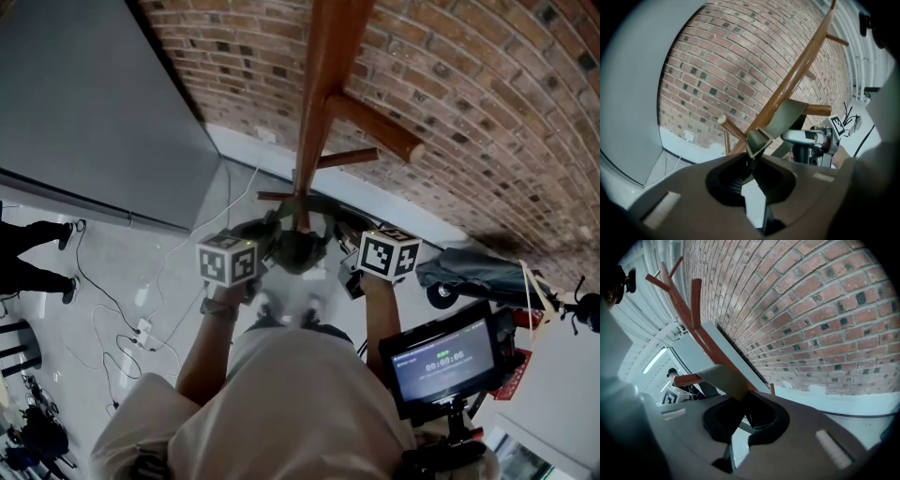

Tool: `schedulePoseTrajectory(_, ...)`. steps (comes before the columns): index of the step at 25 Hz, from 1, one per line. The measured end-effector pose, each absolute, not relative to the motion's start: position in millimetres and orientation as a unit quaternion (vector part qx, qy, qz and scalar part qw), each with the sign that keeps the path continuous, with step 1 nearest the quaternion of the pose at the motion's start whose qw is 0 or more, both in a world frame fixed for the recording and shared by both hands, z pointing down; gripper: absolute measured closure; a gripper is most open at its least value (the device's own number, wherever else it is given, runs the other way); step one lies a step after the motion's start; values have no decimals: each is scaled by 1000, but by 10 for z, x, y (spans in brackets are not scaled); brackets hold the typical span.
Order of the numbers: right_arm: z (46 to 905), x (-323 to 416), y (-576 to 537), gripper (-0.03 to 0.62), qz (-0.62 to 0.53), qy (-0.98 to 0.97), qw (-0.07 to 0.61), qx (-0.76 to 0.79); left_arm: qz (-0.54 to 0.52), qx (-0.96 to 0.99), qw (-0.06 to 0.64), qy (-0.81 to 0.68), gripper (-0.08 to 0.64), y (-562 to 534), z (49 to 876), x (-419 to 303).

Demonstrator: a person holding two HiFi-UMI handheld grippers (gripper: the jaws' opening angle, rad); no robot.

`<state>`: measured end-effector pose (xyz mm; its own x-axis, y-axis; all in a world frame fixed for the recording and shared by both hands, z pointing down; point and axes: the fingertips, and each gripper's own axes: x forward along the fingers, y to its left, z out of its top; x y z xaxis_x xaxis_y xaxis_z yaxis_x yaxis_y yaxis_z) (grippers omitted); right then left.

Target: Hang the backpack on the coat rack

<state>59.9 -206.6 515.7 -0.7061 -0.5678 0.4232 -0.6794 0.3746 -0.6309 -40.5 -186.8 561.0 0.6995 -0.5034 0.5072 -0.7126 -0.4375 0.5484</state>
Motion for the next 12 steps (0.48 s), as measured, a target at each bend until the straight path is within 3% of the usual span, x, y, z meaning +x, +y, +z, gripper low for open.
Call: schedulePoseTrajectory(12, 5446, 421, -2046, 583, 398, -830, 124, 370, 167, 838, 379, -354, 528, -1846, 5786, -254)
